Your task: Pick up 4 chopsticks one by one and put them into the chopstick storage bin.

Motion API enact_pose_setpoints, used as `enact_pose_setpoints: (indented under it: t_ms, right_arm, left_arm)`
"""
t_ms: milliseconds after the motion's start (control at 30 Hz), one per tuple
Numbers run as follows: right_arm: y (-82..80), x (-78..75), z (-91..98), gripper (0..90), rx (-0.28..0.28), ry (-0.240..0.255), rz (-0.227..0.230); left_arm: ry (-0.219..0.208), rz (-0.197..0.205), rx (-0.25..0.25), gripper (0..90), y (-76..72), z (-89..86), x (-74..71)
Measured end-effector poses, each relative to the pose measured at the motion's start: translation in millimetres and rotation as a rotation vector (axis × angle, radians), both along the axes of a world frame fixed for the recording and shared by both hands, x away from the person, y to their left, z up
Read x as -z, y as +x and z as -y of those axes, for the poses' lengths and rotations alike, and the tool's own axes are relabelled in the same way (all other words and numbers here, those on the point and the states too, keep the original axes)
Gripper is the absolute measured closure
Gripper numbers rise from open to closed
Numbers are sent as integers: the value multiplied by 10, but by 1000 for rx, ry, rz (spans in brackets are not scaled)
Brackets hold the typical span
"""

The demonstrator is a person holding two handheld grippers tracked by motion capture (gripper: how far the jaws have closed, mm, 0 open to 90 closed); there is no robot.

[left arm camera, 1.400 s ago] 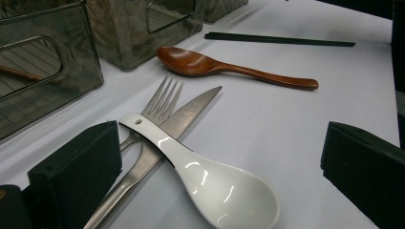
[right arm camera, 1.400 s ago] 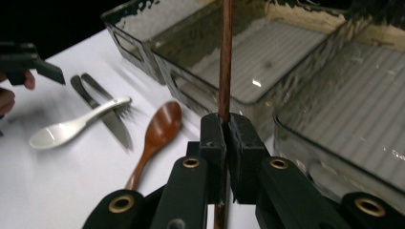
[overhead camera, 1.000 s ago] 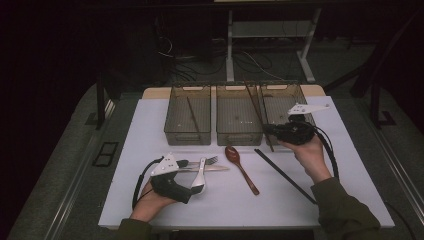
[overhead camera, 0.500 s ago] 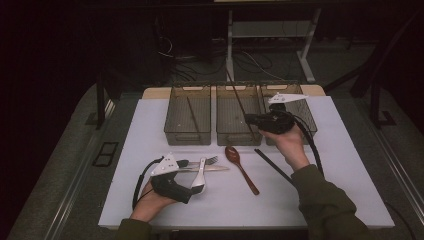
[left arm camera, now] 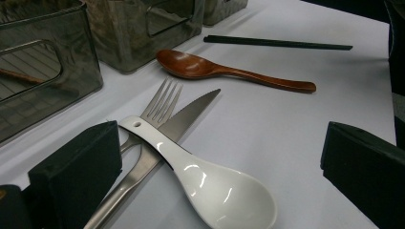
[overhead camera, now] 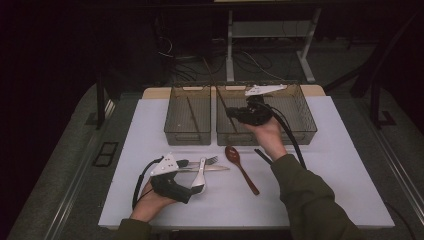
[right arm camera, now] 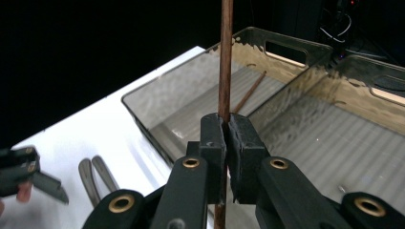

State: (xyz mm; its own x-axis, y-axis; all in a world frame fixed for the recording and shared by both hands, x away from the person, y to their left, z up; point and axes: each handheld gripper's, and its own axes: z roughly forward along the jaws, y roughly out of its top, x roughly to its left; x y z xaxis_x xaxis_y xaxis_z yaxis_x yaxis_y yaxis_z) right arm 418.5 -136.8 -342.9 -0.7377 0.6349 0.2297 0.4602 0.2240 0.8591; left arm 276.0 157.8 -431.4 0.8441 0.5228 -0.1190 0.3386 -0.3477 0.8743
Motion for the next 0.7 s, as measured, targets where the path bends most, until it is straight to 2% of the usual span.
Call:
enact_pose_setpoints:
  t_ms: [333, 700]
  right_arm:
    - [221, -9, -352, 846, 14, 2, -1]
    - [371, 52, -742, 847, -8, -27, -24]
  left_arm:
    - [-3, 3, 4, 0, 3, -9, -7]
    - [-8, 7, 9, 0, 1, -11, -15]
